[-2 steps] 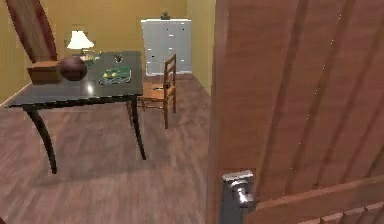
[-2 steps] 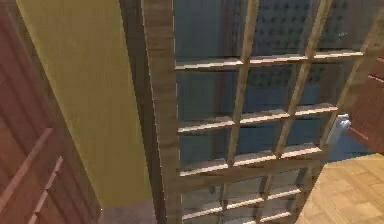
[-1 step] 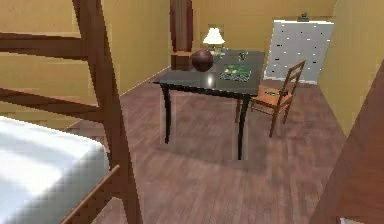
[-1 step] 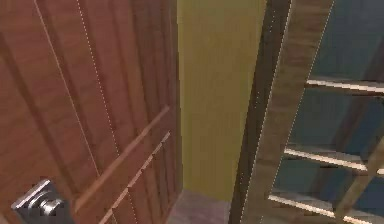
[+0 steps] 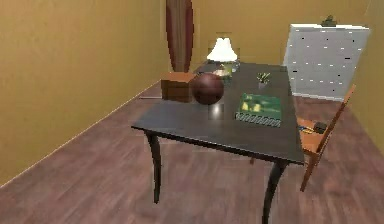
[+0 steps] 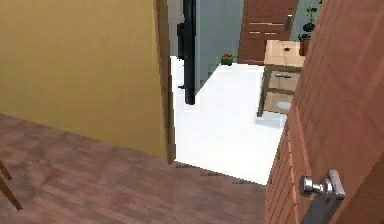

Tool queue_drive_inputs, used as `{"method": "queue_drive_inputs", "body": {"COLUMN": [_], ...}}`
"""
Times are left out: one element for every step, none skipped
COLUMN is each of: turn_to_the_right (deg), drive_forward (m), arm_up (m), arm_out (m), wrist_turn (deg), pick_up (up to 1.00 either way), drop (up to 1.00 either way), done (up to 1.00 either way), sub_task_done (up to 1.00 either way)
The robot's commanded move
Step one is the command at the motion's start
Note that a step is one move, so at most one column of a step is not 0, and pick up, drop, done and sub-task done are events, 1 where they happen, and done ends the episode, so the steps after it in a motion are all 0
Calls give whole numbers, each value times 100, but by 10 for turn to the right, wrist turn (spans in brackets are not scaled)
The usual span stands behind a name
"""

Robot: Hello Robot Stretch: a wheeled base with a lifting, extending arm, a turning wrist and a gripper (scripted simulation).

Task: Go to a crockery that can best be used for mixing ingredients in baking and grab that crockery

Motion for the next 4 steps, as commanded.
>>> {"method": "queue_drive_inputs", "body": {"turn_to_the_right": [150,0,-450,-150], "drive_forward": [0,30,0,0], "arm_up": [0,0,0,0], "arm_out": [0,0,0,0], "wrist_turn": [0,0,0,0], "pick_up": [0,0,0,0], "drop": [0,0,0,0], "done": [0,0,0,0], "sub_task_done": [0,0,0,0]}}
